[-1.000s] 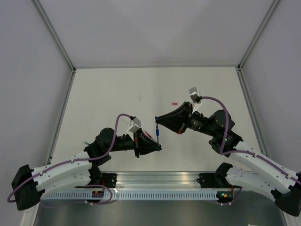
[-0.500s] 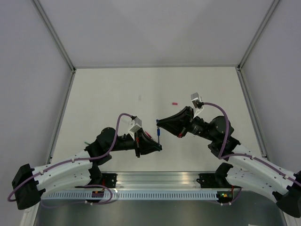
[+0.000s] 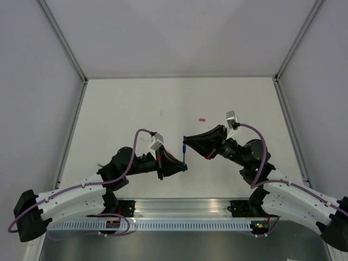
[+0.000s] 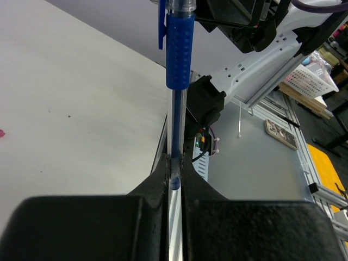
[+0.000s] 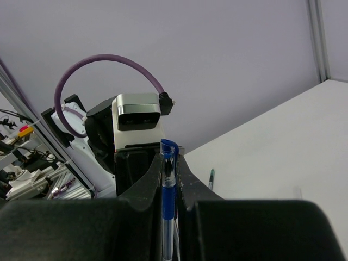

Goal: Insert the pens into the pen caps

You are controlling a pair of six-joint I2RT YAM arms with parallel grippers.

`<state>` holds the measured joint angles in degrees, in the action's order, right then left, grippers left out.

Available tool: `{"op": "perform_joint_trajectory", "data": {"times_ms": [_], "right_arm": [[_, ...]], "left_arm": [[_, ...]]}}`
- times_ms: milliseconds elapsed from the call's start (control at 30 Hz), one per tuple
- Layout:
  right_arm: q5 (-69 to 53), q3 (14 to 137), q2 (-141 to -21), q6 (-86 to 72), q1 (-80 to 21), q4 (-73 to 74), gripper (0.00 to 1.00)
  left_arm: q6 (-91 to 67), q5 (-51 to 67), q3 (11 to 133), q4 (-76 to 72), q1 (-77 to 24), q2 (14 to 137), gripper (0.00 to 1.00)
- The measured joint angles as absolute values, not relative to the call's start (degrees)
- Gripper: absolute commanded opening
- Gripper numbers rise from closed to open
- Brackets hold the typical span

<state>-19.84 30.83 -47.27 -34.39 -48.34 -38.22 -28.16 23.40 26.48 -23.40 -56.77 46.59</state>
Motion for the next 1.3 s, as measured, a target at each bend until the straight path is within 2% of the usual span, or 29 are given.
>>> {"op": "perform_joint_trajectory", "data": {"times_ms": [900,1100,1300], "right_arm": [[-20.34,25.96,-45.80,-31.66,-48.93,-42.83,0.00],[-26.79,20.29,-47.20,-31.99,-53.08,-38.50,0.00],[-27.75,18.22,-47.18,-31.88,-53.36,-34.50,0.00]], "left_arm": [[-25.34,21.10,31.11,-9.30,-57.54,44.66,0.02],[-25.56,12.84,33.71,-17.52,-56.07,42.68,0.02],[-25.54,10.39,36.75,-22.50,-56.07,39.90,0.02]]}}
